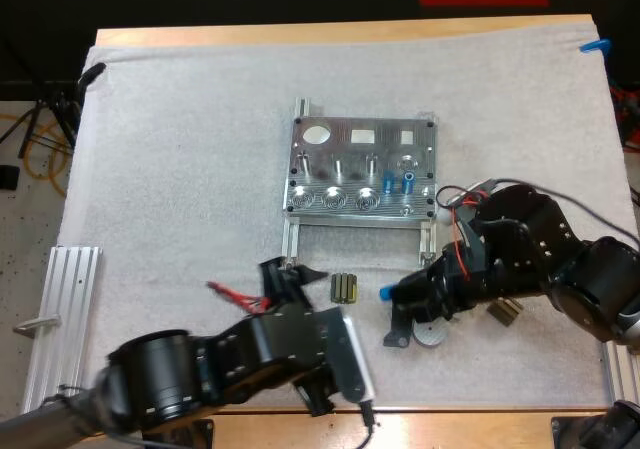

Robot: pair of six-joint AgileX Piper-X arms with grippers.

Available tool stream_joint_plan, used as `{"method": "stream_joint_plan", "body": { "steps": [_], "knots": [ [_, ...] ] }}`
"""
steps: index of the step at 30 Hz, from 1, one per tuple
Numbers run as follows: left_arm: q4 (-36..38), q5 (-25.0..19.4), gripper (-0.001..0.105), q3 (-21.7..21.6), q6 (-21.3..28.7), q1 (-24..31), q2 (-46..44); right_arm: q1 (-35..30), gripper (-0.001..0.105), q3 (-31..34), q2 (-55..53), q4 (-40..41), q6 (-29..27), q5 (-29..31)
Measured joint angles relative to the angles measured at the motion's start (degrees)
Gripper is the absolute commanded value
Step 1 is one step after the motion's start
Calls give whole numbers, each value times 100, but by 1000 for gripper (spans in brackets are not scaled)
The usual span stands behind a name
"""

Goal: Load cells from left to right

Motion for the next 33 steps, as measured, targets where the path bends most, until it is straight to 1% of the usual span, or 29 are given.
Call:
{"method": "stream_joint_plan", "body": {
  "steps": [1, 2, 4, 6, 9, 12, 13, 15, 18, 22, 26, 29, 31, 32, 33],
  "knots": [
    [72, -14, 98, 0, -143, 0, -134, 0, 0, 0, 0, 0, -28, 269],
    [101, -18, 98, 0, -210, 0, -195, 0, 0, -18, 11, 0, -39, 383],
    [114, -19, 98, 0, -654, 0, -505, 0, 0, -159, 122, 49, -40, 841],
    [116, -19, 98, 0, -850, 0, -662, 0, 0, -285, 258, 87, -56, 1162],
    [116, -127, 98, 0, -1139, 0, -941, 0, 0, -616, 693, 228, -275, 1556],
    [116, -277, 98, 52, -1260, 0, -1115, 0, 0, -973, 1187, 427, -391, 1998],
    [116, -342, 98, 130, -1349, 0, -1176, -14, 0, -1184, 1445, 574, -529, 2278],
    [116, -373, 97, 290, -1426, 0, -1263, -52, 0, -1446, 1724, 770, -704, 2617],
    [103, -386, 97, 549, -1497, 0, -1373, -207, 0, -1948, 2211, 1009, -1072, 2982],
    [-33, -386, 97, 737, -1495, 0, -1483, -594, 0, -2458, 2798, 1296, -1455, 3076],
    [-265, -386, 97, 740, -1502, 0, -1492, -928, 0, -2605, 3184, 1335, -1711, 3113],
    [-421, -392, 97, 740, -1510, 0, -1492, -1096, 0, -2618, 3442, 1383, -2227, 3139],
    [-528, -392, 97, 740, -1510, 0, -1492, -1104, 0, -2618, 3634, 1392, -2924, 3161],
    [-548, -392, 97, 740, -1510, 0, -1492, -1104, 0, -2618, 3664, 1379, -3024, 3161],
    [-561, -392, 97, 740, -1510, 0, -1492, -1104, 0, -2618, 3750, 1328, -3285, 3161]
  ]
}}
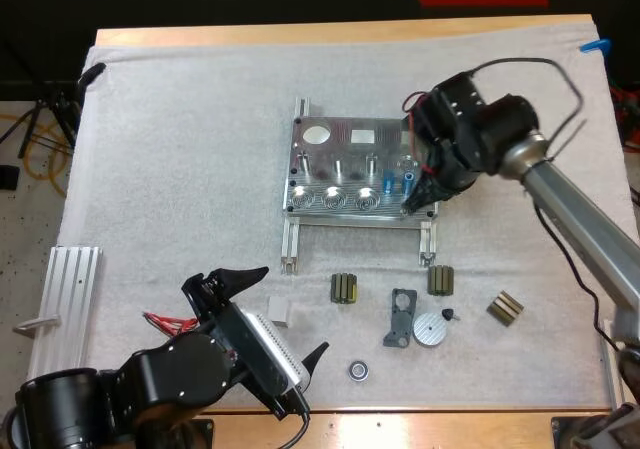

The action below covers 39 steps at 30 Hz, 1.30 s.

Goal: Load cells from left to right

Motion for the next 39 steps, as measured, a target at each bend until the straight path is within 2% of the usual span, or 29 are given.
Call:
{"method": "stream_joint_plan", "body": {
  "steps": [6, 9, 18, 39],
  "knots": [
    [-3, 0, 97, 0, 0, 0, 0, 13, 0, -11, 374, -180, -677, 174],
    [-13, 0, 97, 0, 0, 0, 0, 13, 0, -11, 496, -243, -825, 195],
    [-13, 0, 97, 0, 0, 0, 0, 13, 0, -11, 717, -549, -869, 209],
    [-13, 0, 97, 0, 0, 0, 0, 13, 0, -11, 959, -557, -869, 341]
  ]
}}
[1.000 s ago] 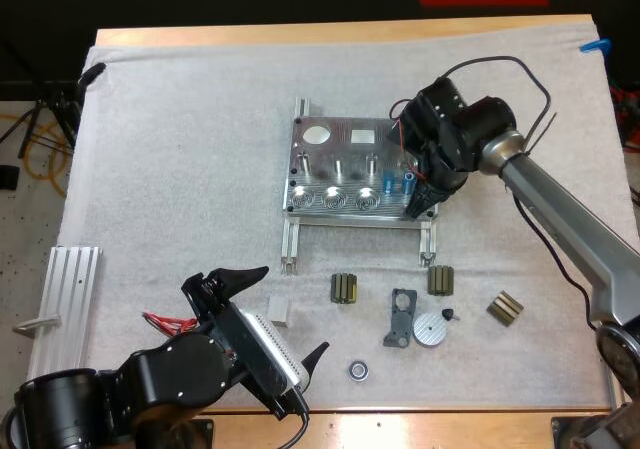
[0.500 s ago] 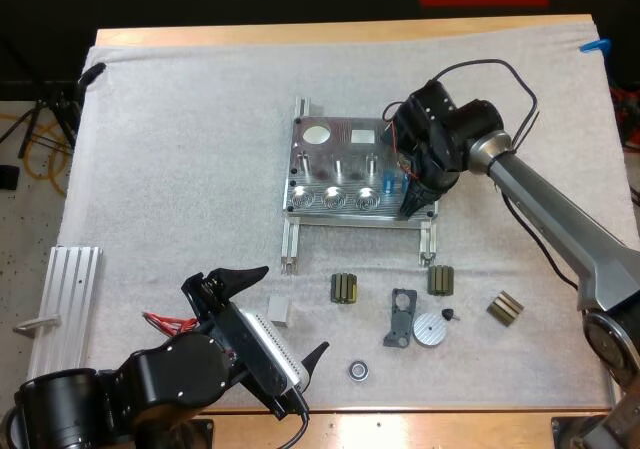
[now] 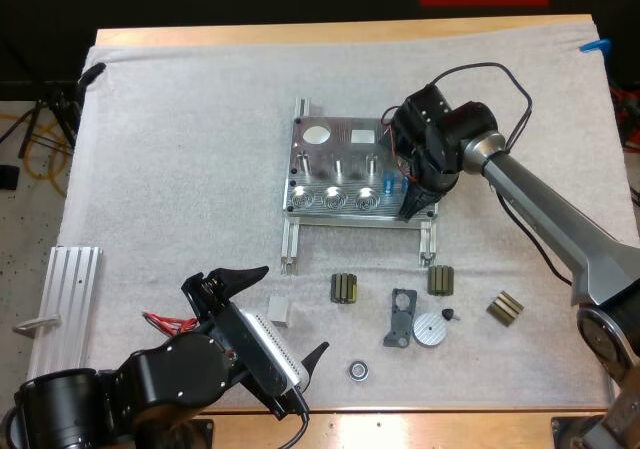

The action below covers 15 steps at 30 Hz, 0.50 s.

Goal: Load cells from left to right

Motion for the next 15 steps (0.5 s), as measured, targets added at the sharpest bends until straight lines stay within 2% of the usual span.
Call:
{"method": "stream_joint_plan", "body": {
  "steps": [12, 14, 15],
  "knots": [
    [0, 0, 97, 0, 0, 0, 0, 0, 0, -14, 24, 0, 0, 11],
    [0, 0, 97, 0, 0, 0, 0, 0, 3, -14, 24, 0, 0, 11],
    [0, 0, 97, 0, 0, 0, 0, 0, 10, -14, 24, 0, 0, 11]
  ]
}}
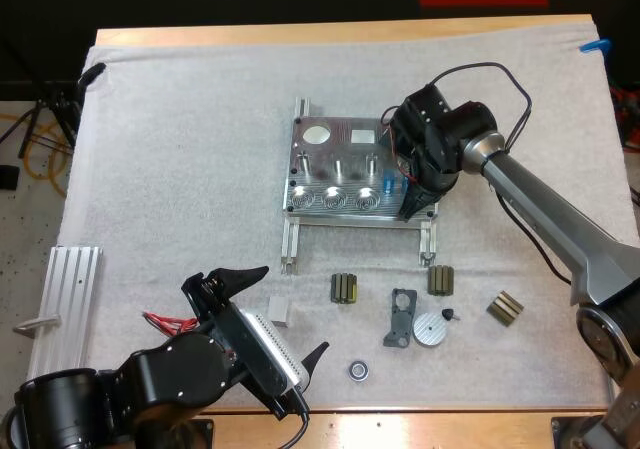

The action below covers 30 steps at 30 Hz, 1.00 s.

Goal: Load cells from left to right

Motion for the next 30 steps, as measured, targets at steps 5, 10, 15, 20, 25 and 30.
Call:
{"method": "stream_joint_plan", "body": {
  "steps": [5, 10, 15, 20, 25, 30],
  "knots": [
    [0, 0, 97, 0, 0, 0, 0, 0, 57, 0, 12, 0, 75, 14],
    [0, 0, 97, 0, 0, 0, 0, 0, 65, 0, 31, -26, 74, 29],
    [0, 0, 97, 0, 13, 0, 0, 0, 65, 0, -167, -107, 74, 29],
    [0, 0, 97, 0, 13, 0, 0, 0, 65, 0, -647, -152, 74, 29],
    [0, 0, 97, 0, 13, 0, 0, 0, 65, 0, -983, -155, 90, -54],
    [0, 0, 97, 0, 13, 0, 0, 0, 64, 0, -1075, 14, 298, -730]
  ]
}}
